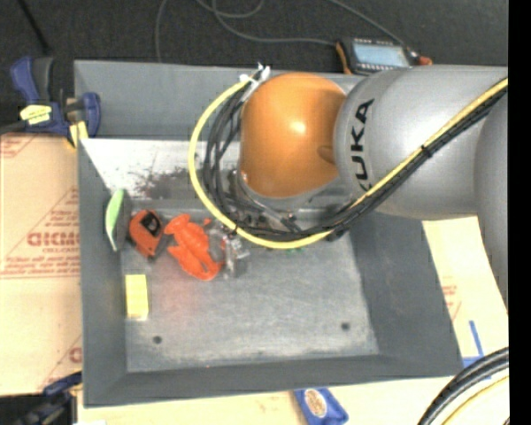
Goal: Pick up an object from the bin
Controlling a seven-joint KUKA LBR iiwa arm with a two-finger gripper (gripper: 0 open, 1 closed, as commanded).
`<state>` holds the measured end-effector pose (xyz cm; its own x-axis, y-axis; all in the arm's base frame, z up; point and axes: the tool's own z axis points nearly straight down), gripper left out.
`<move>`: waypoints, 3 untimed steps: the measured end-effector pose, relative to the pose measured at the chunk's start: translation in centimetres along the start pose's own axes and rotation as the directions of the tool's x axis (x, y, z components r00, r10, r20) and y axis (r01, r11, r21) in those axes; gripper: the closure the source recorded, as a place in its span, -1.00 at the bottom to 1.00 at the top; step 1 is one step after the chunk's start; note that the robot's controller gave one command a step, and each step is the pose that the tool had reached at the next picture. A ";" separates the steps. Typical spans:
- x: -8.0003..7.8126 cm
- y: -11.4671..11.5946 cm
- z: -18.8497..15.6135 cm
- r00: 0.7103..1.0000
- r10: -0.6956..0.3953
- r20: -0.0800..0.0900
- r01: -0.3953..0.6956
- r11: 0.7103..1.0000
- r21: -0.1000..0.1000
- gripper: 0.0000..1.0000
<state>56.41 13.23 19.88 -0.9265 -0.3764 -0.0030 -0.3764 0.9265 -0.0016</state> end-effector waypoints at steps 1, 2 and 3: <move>-3.1 2.0 2.1 1.000 -0.010 0.005 0.010 1.000 -0.001 1.00; -4.2 2.2 3.9 0.998 -0.062 0.001 0.062 0.998 -0.003 1.00; -4.2 0.8 2.5 0.999 -0.050 -0.001 0.050 0.999 -0.002 1.00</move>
Offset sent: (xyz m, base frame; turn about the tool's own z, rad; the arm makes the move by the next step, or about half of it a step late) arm 0.0352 0.0249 -0.0466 -0.0822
